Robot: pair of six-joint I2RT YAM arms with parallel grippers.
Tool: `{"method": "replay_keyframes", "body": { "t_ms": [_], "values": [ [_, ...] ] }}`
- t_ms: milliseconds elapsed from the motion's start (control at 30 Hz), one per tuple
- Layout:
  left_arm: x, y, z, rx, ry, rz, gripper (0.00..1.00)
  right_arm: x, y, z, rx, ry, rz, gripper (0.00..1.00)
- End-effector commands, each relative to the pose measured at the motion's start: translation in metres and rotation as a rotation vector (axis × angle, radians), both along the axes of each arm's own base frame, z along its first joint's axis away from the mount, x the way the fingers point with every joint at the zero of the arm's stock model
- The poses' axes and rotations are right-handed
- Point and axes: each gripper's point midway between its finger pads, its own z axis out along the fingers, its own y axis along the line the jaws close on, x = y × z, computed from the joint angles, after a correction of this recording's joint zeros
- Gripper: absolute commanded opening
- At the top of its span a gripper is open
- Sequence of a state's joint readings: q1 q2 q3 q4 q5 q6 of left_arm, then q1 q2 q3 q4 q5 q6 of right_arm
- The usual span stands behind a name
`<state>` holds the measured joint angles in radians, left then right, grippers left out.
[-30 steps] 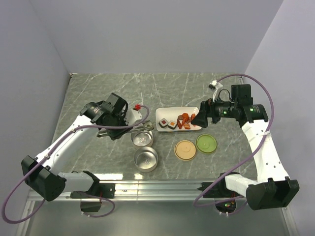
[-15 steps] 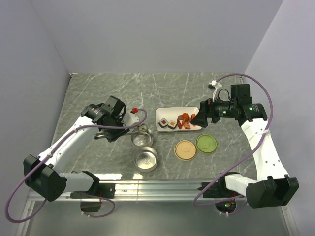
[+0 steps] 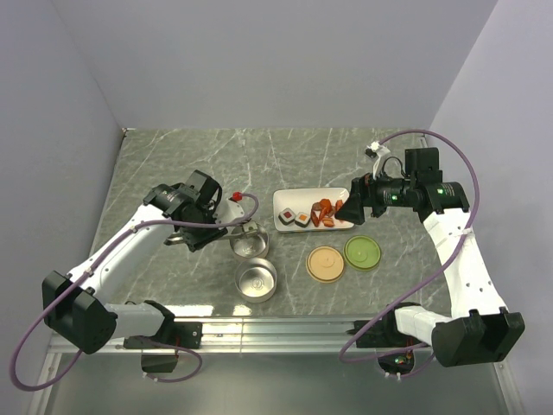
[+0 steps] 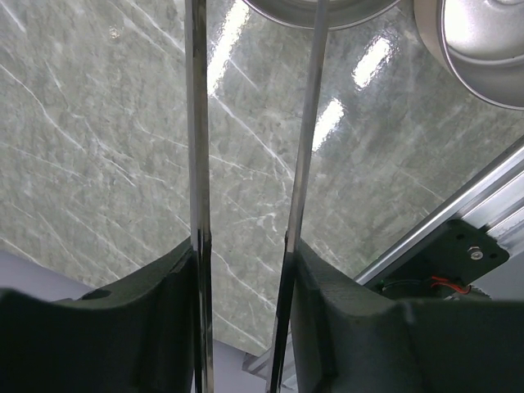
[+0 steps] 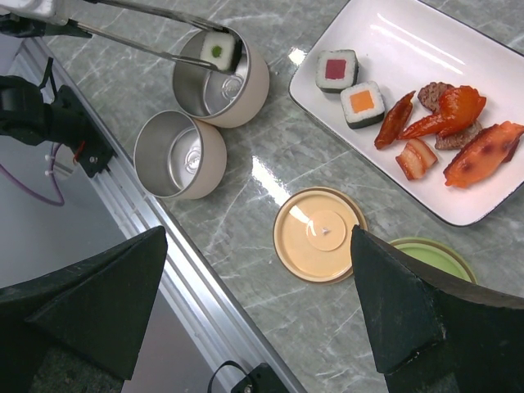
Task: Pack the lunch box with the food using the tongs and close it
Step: Place the food into the lunch box, then pick up the food using the clamp
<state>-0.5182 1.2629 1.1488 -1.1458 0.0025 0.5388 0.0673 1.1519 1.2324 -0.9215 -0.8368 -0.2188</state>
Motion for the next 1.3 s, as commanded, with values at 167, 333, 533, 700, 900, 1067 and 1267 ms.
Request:
{"method": "replay_keyframes", "body": {
  "t_ms": [167,333,533,700,900,1067,1267],
  "values": [
    [0.010,-0.007,0.020,-0.040,-0.050,-0.017,0.50,0.001,0.001,0.010,0.013,-0.031,0.010,1.00],
    [0.019,-0.014,0.038,-0.070,-0.086,-0.014,0.50,0.001,0.001,0.011,0.017,-0.029,0.011,1.00],
    [0.043,-0.040,0.062,-0.148,-0.106,-0.020,0.50,0.001,0.001,0.008,0.013,-0.024,0.006,1.00],
    [0.068,-0.074,0.058,-0.200,-0.059,-0.023,0.52,0.006,-0.004,0.002,-0.015,-0.011,-0.029,1.00],
    [0.095,-0.109,0.045,-0.201,-0.031,-0.051,0.52,0.009,-0.010,0.000,-0.048,-0.003,-0.069,1.00],
    [0.094,-0.113,0.027,-0.141,0.018,-0.077,0.53,0.009,-0.012,-0.002,-0.063,0.007,-0.069,1.00],
    [0.090,-0.103,0.012,-0.043,0.035,-0.098,0.52,0.010,-0.012,-0.007,-0.062,0.020,-0.068,1.00]
  ]
}}
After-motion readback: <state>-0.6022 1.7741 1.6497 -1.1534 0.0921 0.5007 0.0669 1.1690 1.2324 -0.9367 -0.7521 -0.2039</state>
